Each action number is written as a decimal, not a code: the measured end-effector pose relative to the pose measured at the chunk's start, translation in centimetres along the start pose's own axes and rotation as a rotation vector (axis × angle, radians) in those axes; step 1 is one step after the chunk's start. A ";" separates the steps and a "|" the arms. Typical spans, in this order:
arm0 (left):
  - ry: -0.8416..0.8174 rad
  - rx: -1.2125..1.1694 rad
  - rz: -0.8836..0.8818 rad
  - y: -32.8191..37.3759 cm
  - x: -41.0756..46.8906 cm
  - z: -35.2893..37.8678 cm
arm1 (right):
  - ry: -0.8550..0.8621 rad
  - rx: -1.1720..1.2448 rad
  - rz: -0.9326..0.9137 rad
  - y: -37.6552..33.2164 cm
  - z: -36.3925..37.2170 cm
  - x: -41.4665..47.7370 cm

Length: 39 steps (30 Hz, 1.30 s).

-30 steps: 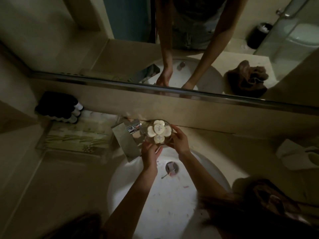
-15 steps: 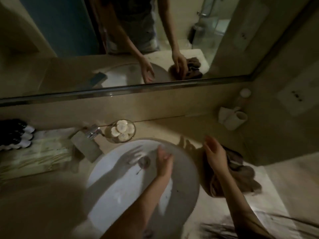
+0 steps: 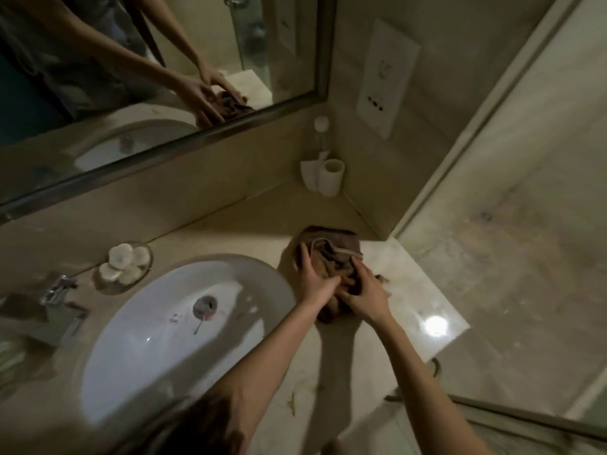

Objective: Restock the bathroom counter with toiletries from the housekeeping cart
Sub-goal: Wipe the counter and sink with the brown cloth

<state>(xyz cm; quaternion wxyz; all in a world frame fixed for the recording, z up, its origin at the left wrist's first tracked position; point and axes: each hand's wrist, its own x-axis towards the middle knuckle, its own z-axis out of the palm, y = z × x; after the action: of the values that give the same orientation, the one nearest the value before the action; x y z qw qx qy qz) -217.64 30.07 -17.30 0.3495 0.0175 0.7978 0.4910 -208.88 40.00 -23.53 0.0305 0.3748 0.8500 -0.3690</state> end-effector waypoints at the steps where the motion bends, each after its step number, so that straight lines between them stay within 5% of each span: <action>1: 0.013 -0.019 -0.004 0.1 -0.4 0.1 | -0.003 -0.006 -0.025 0.0 0.2 -0.5; 5: 0.109 -0.066 -0.043 0.9 -1.9 0.6 | 0.085 -0.028 -0.058 -1.4 1.2 -2.1; 15: 0.267 -0.416 0.137 1.5 -6.0 0.4 | 0.105 0.696 -0.145 -2.8 -3.5 -4.7; 26: 0.324 -0.618 0.299 -5.6 -18.3 -13.9 | -0.480 0.821 -0.526 -13.6 -2.3 -12.7; 32: 0.816 -0.720 0.396 -13.0 -32.5 -21.9 | -0.887 0.638 -0.839 -23.6 6.1 -24.8; 39: 1.619 -0.670 0.361 -20.5 -54.8 -23.7 | -1.449 0.512 -1.212 -29.4 12.8 -47.0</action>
<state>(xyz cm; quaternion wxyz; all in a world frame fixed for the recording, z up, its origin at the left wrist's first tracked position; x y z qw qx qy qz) -183.42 -19.19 2.47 -0.4164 -0.3120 0.5998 0.6079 -197.46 -10.40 0.38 0.2680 -0.4476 0.5682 -0.6364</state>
